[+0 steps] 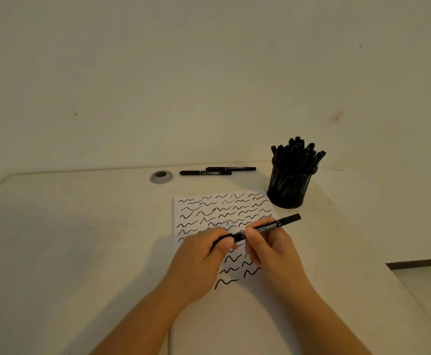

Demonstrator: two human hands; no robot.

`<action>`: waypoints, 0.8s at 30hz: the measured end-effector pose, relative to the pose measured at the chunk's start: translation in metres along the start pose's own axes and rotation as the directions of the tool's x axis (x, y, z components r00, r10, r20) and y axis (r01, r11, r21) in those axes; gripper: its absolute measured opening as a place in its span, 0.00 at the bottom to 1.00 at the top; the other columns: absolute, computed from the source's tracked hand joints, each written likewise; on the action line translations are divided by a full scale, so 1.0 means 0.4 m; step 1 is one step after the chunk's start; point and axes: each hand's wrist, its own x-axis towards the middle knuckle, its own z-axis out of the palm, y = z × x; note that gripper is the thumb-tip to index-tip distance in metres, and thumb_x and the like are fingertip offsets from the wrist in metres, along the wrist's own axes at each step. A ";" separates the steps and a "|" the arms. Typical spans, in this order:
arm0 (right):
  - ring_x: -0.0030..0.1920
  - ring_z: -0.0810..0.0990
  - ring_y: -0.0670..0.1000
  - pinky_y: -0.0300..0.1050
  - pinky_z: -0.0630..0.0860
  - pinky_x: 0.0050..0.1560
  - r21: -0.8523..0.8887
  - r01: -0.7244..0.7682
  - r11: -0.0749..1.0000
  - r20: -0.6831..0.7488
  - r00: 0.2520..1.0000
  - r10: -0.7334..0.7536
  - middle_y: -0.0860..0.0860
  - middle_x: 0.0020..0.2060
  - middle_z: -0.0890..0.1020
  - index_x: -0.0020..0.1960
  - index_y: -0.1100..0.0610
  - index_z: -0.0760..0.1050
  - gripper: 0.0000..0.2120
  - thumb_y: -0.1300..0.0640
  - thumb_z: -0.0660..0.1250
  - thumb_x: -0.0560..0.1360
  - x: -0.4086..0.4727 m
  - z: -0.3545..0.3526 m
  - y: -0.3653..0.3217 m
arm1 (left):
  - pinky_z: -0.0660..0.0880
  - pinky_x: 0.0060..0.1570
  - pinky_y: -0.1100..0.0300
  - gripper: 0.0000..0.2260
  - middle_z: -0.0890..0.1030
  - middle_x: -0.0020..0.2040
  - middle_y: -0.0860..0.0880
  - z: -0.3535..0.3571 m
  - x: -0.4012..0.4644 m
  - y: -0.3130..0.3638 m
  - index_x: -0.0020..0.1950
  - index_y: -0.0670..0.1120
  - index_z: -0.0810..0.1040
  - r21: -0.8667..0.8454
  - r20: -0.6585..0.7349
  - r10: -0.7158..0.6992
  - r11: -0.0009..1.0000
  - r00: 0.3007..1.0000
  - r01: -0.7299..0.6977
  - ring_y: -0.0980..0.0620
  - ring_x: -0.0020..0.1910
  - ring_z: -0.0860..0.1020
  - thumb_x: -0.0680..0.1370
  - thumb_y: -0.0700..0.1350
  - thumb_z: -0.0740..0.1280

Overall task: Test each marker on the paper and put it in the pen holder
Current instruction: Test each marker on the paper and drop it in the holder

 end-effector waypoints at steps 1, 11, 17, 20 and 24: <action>0.25 0.71 0.41 0.33 0.68 0.28 -0.095 -0.025 0.995 -0.062 0.998 0.019 0.46 0.23 0.75 0.37 0.54 0.74 0.07 0.54 0.65 0.74 0.002 0.005 -0.001 | 0.63 0.28 0.68 0.08 0.73 0.28 0.61 -0.001 0.003 0.000 0.41 0.60 0.73 0.006 -0.022 -0.020 1.000 1.000 0.021 0.59 0.25 0.68 0.79 0.52 0.58; 0.35 0.78 0.48 0.38 0.73 0.26 -0.840 0.455 0.297 0.230 0.792 -0.565 0.50 0.40 0.80 0.47 0.55 0.80 0.12 0.57 0.76 0.65 0.034 -0.016 -0.067 | 0.62 0.29 0.63 0.06 0.72 0.32 0.55 -0.048 0.073 0.035 0.43 0.55 0.67 0.334 -0.084 -0.022 0.941 0.996 0.049 0.57 0.31 0.70 0.79 0.52 0.55; 0.33 0.77 0.52 0.46 0.76 0.27 -0.806 0.559 0.196 0.388 0.748 -0.539 0.54 0.36 0.79 0.43 0.61 0.78 0.05 0.61 0.72 0.69 0.104 -0.035 -0.118 | 0.64 0.34 0.61 0.12 0.71 0.37 0.55 -0.057 0.139 0.081 0.49 0.51 0.69 0.462 -0.032 0.145 0.880 0.989 -0.114 0.55 0.37 0.69 0.78 0.55 0.51; 0.36 0.77 0.50 0.43 0.76 0.35 -0.804 0.464 0.371 0.294 0.854 -0.430 0.52 0.42 0.79 0.52 0.60 0.76 0.09 0.59 0.68 0.73 0.147 -0.058 -0.144 | 0.67 0.34 0.61 0.19 0.75 0.38 0.56 -0.080 0.178 0.099 0.56 0.53 0.70 0.378 -0.038 0.210 0.908 0.977 -0.181 0.57 0.37 0.72 0.76 0.61 0.47; 0.37 0.76 0.40 0.33 0.71 0.35 -0.673 0.213 0.709 -0.017 0.953 -0.303 0.43 0.40 0.77 0.64 0.52 0.64 0.19 0.57 0.64 0.76 0.230 -0.127 -0.185 | 0.72 0.39 0.57 0.17 0.78 0.43 0.56 -0.112 0.260 0.053 0.60 0.53 0.70 0.375 -0.027 0.122 0.921 0.992 -0.103 0.55 0.42 0.75 0.78 0.58 0.49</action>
